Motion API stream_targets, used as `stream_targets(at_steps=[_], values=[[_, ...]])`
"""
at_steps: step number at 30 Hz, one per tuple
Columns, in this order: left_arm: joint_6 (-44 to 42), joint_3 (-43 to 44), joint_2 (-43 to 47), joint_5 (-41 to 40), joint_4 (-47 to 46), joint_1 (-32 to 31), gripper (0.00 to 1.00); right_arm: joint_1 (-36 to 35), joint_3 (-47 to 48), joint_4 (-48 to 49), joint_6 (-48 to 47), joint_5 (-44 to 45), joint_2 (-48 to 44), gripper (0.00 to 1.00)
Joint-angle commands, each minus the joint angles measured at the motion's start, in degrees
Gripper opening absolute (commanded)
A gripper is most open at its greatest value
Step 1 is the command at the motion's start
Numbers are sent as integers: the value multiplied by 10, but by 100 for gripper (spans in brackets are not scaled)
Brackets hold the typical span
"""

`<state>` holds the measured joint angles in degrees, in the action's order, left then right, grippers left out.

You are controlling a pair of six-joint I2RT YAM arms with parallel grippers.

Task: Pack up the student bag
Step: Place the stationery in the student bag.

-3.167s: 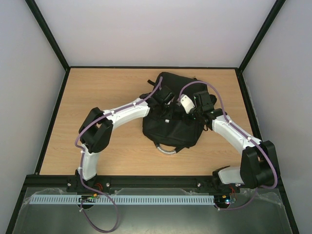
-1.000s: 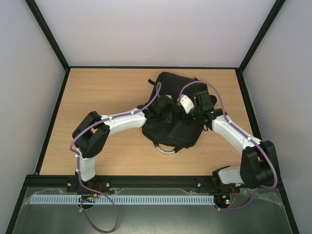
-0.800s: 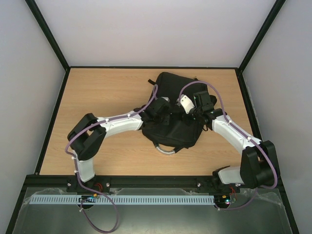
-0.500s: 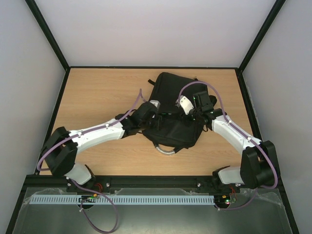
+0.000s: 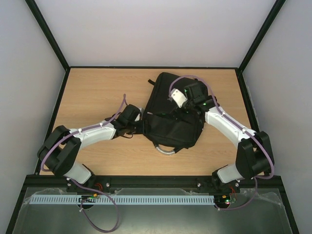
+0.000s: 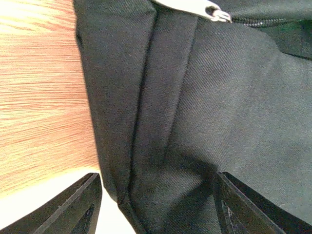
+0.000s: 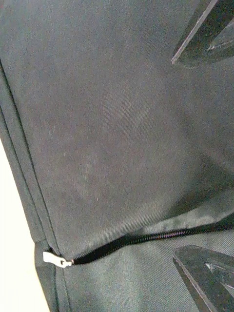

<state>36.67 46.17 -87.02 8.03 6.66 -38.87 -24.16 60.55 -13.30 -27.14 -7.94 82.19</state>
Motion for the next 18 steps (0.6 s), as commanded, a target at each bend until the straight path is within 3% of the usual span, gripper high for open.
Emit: stream_targets(at_steps=[1,4,11,18], values=[[18,-25,6,91,-75,17,65,-53,16,-31,-39,82,36,99],[19,-27,1,98,-88,19,62,-88,1,1,-54,145,45,99],[15,-18,-15,94,-90,22,50,-134,-27,101,-91,331,81,77],[14,-19,-34,98,-99,23,25,-136,-45,211,-102,444,100,68]])
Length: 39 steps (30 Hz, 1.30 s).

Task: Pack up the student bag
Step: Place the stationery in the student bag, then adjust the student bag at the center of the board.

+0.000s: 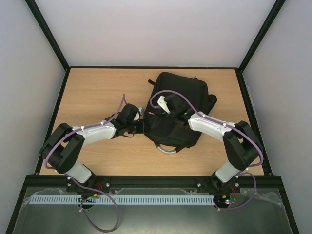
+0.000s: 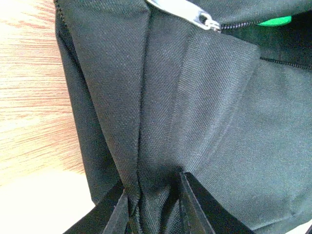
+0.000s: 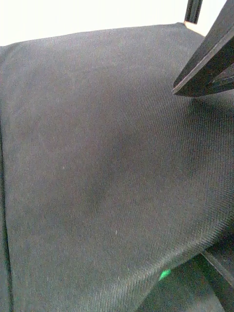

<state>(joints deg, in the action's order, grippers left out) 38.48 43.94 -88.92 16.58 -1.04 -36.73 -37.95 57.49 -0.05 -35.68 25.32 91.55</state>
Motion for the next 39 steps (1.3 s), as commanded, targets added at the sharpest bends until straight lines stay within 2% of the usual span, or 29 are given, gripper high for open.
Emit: stream_targets(at_steps=[1,2,3,5,7,12,17,19,25,31,34,37,39], values=[[-4,4,-16,15,-23,2,21,2,-16,82,-14,112,4,68],[-5,4,-19,15,-24,1,19,2,-17,80,-11,111,2,68],[-6,3,-20,17,-25,1,18,2,-17,72,-5,106,-1,72],[-8,1,-20,21,-29,2,11,2,-3,15,20,55,-10,99],[-9,-1,-19,22,-29,2,3,2,13,-52,55,-23,-30,99],[-14,-11,-8,23,-29,1,2,26,4,-112,117,-194,-110,99],[-13,-44,27,29,-36,-2,2,137,52,-213,162,-371,-133,100],[-12,-61,45,29,-40,-8,2,173,59,-241,172,-407,-138,98],[-5,-87,86,10,-47,-70,2,198,13,-228,199,-314,-139,76],[1,-66,63,-43,-30,-173,2,200,5,-215,202,-214,-77,63],[7,-60,52,-68,-16,-214,4,200,-1,-200,198,-194,-44,61],[11,-63,65,-83,-3,-222,10,200,-12,-181,183,-185,-8,58],[8,-65,87,-106,16,-222,31,200,-19,-168,174,-173,17,57]])
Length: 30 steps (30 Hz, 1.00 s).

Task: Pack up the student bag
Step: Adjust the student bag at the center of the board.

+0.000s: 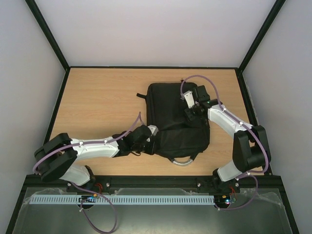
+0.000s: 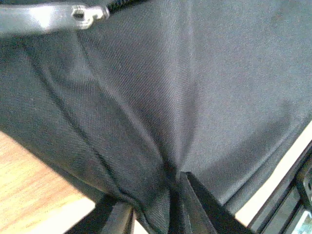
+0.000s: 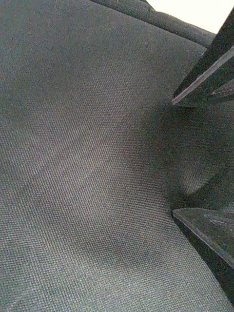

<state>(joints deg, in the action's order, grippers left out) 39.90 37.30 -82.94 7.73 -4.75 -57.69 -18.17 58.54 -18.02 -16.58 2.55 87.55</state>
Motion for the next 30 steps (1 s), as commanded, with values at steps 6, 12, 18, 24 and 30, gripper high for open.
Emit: stream_targets(at_steps=[6,12,18,24,30], values=[[-27,3,117,-52,99,17,69,2,-21,14,-31,53,34,55],[-14,-9,112,23,57,128,74,2,39,-63,-11,-78,-52,61],[9,-15,55,102,-37,201,63,-17,23,-107,-31,-213,-94,51],[30,-9,4,152,-104,224,51,-55,-44,-78,-31,-158,-55,39],[40,5,-36,164,-130,230,43,-61,-49,-81,-35,-117,-3,33]])
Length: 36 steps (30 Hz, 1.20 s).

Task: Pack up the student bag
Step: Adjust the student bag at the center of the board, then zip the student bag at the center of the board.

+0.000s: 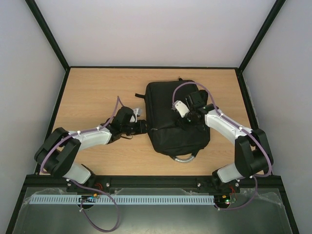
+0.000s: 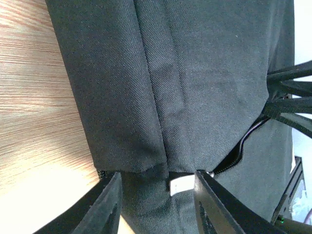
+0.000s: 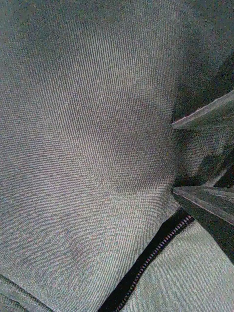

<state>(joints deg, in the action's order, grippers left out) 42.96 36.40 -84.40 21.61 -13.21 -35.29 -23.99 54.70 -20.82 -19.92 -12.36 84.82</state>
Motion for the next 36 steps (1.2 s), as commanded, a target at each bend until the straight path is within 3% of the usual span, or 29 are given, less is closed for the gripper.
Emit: stream_targets(at_steps=[1,10,18,30,36], values=[[12,16,-29,27,-48,7,41,-3,-5,-57,-4,29,15,33],[22,18,-32,43,-57,8,26,-30,34,-87,-29,21,-61,39],[23,21,-24,53,-49,7,15,-31,-46,-5,-17,8,-62,39],[15,56,-54,70,-2,-6,29,-31,-62,7,-16,19,-19,39],[19,65,-51,67,2,-28,24,-31,-68,9,-17,23,-17,39]])
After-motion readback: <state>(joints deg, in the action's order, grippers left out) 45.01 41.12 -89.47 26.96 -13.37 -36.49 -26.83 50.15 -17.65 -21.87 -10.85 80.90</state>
